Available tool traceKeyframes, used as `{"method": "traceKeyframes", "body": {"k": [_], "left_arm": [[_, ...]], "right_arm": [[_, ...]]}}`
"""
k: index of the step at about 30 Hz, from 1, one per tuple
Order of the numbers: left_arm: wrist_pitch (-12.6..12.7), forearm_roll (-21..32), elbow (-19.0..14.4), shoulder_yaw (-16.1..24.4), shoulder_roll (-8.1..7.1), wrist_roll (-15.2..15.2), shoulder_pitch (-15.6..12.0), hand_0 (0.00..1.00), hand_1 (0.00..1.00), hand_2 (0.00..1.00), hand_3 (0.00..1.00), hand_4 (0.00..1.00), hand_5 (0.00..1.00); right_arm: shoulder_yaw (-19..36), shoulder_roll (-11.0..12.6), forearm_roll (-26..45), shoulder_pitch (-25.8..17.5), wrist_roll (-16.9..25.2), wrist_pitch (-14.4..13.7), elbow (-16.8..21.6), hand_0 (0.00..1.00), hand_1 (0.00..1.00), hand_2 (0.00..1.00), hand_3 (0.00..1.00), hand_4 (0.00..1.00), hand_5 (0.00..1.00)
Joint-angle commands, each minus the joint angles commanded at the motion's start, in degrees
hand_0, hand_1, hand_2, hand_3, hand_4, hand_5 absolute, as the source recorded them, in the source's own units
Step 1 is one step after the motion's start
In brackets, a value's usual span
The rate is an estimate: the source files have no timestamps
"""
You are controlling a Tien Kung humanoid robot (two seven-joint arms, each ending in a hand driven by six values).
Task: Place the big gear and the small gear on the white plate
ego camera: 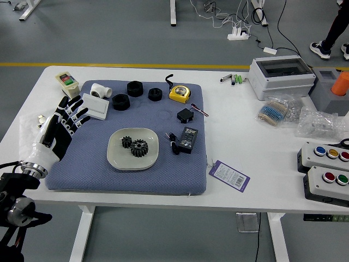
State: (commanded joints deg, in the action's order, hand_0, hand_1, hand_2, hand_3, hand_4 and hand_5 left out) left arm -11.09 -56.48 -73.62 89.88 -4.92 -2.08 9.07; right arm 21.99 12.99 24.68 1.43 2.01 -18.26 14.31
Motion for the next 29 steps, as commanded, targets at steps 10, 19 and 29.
{"method": "traceKeyframes", "body": {"k": [10,19,29], "left_arm": [[0.1,-0.9,1.2,0.6,0.29,0.2,-0.2,0.844,0.878,0.936,0.869,0.926,0.784],[0.2,-1.3,1.3,1.1,0.36,0.1,-0.4,0.85,0.877,0.938,0.879,0.937,0.792],[0.3,-1.5,1.4,1.2,0.59,0.3,-0.6,0.85,0.872,0.935,0.88,0.936,0.792]], "right_arm": [[-0.1,0.0,0.1,0.1,0.0,-0.1,0.0,0.695,0.706,0.736,0.562,0.789,0.64],[-0.2,0.0,0.2,0.1,0.0,-0.1,0.0,0.695,0.706,0.736,0.561,0.788,0.64],[-0.4,0.1,0.4,0.1,0.1,-0.2,0.0,0.694,0.707,0.736,0.561,0.787,0.64]]}}
